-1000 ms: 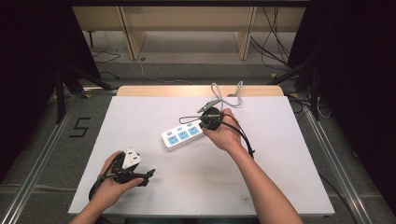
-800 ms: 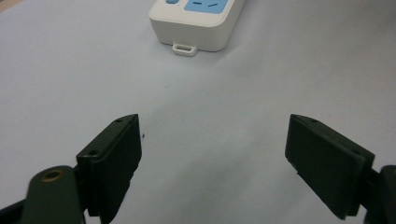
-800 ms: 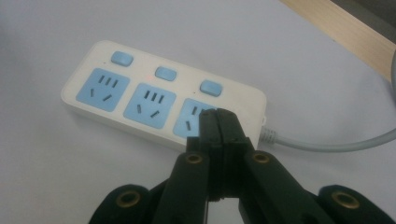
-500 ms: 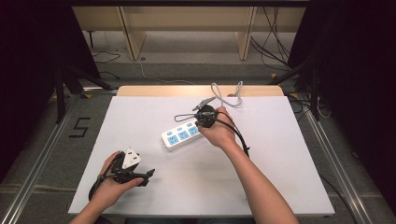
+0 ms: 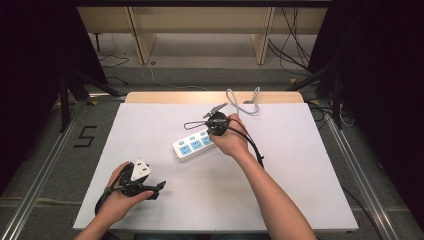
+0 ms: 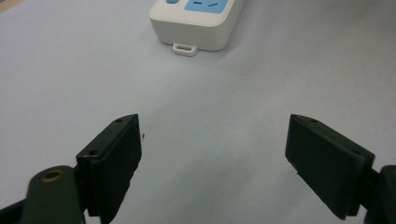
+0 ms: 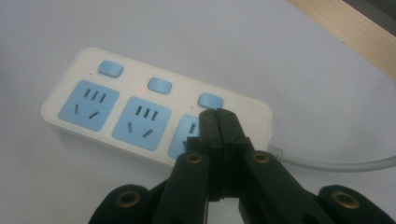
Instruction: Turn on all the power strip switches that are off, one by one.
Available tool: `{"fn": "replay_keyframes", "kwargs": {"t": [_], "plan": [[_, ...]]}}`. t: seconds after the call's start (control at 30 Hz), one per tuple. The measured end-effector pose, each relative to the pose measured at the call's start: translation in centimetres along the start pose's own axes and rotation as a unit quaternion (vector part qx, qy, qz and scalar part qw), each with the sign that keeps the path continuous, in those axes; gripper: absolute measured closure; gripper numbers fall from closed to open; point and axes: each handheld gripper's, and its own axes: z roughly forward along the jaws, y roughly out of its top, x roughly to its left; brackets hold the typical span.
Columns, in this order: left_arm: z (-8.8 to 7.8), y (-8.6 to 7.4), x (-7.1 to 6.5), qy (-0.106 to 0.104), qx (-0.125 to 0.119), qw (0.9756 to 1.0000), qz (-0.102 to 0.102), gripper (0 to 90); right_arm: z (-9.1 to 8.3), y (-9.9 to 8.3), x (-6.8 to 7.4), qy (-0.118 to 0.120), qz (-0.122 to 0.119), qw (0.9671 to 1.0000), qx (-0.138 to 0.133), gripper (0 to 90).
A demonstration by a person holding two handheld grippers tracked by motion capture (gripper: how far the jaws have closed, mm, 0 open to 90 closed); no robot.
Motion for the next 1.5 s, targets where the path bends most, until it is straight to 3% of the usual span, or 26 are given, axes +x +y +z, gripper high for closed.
{"fn": "replay_keyframes", "kwargs": {"t": [0.47, 1.2, 1.5], "plan": [[0.0, 0.0, 0.0, -0.001, -0.001, 1.0000, -0.001, 18.6, 1.4, 1.3, 0.0, 0.001, -0.009, 0.9999, 0.008, 90.0], [0.0, 0.0, -0.1, -0.002, 0.001, 1.0000, 0.005, 18.5, 3.5, 2.1, 0.0, 0.004, 0.004, 0.9998, 0.021, 90.0], [0.0, 0.0, 0.0, -0.002, 0.001, 1.0000, 0.007, 18.5, 4.0, 2.4, -0.7, -0.002, 0.011, 0.9995, 0.030, 90.0]]}}
